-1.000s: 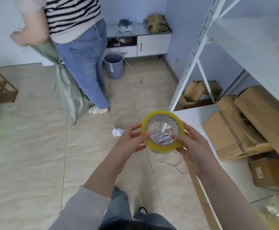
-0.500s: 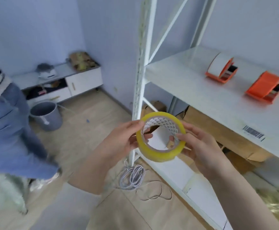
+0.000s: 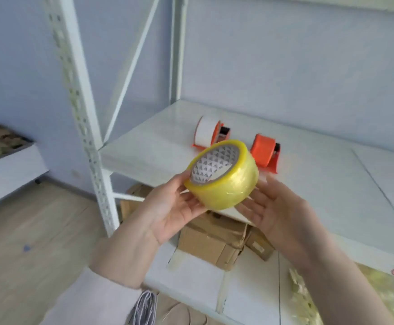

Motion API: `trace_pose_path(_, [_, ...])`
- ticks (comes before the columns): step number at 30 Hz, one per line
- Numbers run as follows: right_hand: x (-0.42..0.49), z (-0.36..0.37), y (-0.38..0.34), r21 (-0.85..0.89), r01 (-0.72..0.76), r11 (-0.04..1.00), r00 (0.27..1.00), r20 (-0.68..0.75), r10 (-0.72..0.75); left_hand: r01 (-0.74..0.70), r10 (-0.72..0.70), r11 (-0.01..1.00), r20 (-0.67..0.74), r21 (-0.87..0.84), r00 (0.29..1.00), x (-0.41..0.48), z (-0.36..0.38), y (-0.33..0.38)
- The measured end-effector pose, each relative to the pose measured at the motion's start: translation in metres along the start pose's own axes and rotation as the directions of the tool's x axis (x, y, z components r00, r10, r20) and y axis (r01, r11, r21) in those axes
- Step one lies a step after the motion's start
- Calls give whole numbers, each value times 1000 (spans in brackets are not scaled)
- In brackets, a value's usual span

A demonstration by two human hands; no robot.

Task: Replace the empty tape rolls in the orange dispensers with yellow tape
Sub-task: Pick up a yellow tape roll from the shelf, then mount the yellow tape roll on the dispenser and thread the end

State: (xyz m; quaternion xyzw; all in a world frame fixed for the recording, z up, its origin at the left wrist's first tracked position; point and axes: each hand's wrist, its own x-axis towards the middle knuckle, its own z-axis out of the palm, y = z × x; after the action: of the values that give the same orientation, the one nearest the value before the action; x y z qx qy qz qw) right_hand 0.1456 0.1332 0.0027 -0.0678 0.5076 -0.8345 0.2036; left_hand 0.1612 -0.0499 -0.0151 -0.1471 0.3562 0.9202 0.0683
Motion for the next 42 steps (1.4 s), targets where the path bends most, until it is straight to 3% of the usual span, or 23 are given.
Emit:
trace_pose_path(3, [5, -11, -10, -25, 64, 998, 996, 66, -62, -2, 1, 1000, 60, 20, 998, 21, 21, -4])
trace_pose_path(9, [24, -30, -28, -56, 192, 980, 981, 14, -192, 47, -74, 982, 140, 185, 987, 48, 43, -13])
trace_pose_path(14, [33, -37, -49, -142, 252, 957, 963, -56, -262, -167, 105, 902, 173, 399, 979, 70, 48, 2])
trace_pose_path(16, [38, -38, -55, -190, 255, 948, 954, -110, -279, -259, 155, 840, 247, 476, 957, 79, 55, 11])
trace_pose_path(18, [44, -40, -59, -225, 243, 944, 941, -180, -285, -317, 124, 773, 360, 549, 925, 86, 63, 15])
trace_pose_path(21, [58, -48, -64, -201, 201, 959, 942, -228, -246, -326, -63, 679, 495, 657, 867, 96, 72, 16])
trace_pose_path(25, [69, -50, -66, -172, 138, 975, 961, -216, -174, -236, -240, 773, 616, 589, 751, 104, 68, 15])
trace_pose_path(30, [74, -55, -56, -161, 51, 986, 966, -242, -89, -171, -269, 860, 712, 481, 649, 108, 66, 14])
trace_pose_path(32, [73, -59, -56, -221, 78, 972, 939, -310, -146, -164, -263, 867, 712, 470, 651, 109, 67, 13])
trace_pose_path(35, [65, -65, -53, -320, 130, 938, 838, -471, -277, -145, -266, 874, 706, 464, 656, 111, 70, 8])
trace_pose_path(39, [46, -64, -46, -448, 191, 873, 770, -484, -416, -155, -246, 881, 711, 448, 658, 109, 77, 4])
trace_pose_path(42, [35, -56, -44, -459, 223, 860, 767, -461, -446, -171, -250, 857, 682, 486, 687, 109, 81, -2])
